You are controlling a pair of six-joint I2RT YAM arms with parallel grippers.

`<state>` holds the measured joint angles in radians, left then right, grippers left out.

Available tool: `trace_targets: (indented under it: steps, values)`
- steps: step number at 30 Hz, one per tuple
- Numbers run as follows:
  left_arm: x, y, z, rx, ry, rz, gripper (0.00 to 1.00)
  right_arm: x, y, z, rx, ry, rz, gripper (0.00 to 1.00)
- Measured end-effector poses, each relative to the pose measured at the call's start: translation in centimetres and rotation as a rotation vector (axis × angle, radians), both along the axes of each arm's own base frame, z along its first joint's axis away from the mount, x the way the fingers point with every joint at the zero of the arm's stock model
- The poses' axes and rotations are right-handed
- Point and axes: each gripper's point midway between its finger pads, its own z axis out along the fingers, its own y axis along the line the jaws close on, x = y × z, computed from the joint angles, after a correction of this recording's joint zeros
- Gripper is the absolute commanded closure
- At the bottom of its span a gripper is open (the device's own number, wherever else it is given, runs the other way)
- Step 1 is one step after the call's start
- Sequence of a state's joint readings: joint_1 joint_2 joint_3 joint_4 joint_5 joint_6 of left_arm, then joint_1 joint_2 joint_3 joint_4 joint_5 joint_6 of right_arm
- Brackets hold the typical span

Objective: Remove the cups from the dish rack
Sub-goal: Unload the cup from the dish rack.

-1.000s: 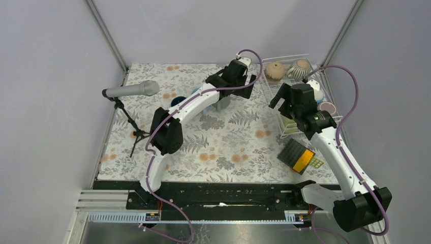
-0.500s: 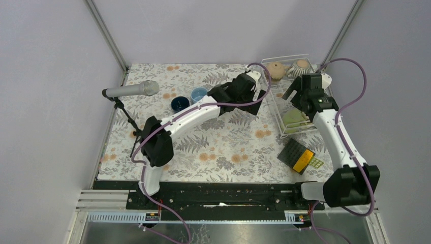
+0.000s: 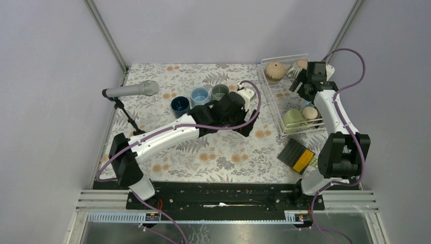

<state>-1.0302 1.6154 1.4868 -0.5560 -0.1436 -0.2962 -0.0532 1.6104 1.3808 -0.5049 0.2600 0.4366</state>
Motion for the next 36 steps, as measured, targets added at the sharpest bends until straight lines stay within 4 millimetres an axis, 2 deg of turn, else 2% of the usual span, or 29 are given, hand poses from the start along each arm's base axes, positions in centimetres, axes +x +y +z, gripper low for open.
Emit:
trace_targets:
  steps: [5,8,13,23,31,36]
  values:
    - [-2.6,-0.4,-2.0,0.043,0.023,-0.058,0.01,1.3,-0.6,-0.8,-0.006,0.024,0.013,0.16]
    - [-3.4,-0.7,-2.2,0.047,0.022,-0.079,0.01,2.0,-0.6,-1.3,-0.012,0.037,0.027,0.21]
    - [-4.4,-1.1,-2.1,0.047,0.016,-0.106,0.01,2.3,-0.7,-2.1,-0.021,0.066,0.038,0.25]
    - [-4.6,-1.2,-2.2,0.050,0.017,-0.114,0.01,1.8,-1.4,-2.6,-0.047,0.095,0.015,0.25]
    - [-4.6,-1.2,-2.2,0.047,0.016,-0.113,0.01,1.6,-1.6,-2.9,-0.060,0.105,0.004,0.32]
    - [-4.6,-1.2,-2.2,0.047,0.015,-0.113,0.01,1.6,-1.7,-3.7,-0.058,0.126,0.003,0.34]
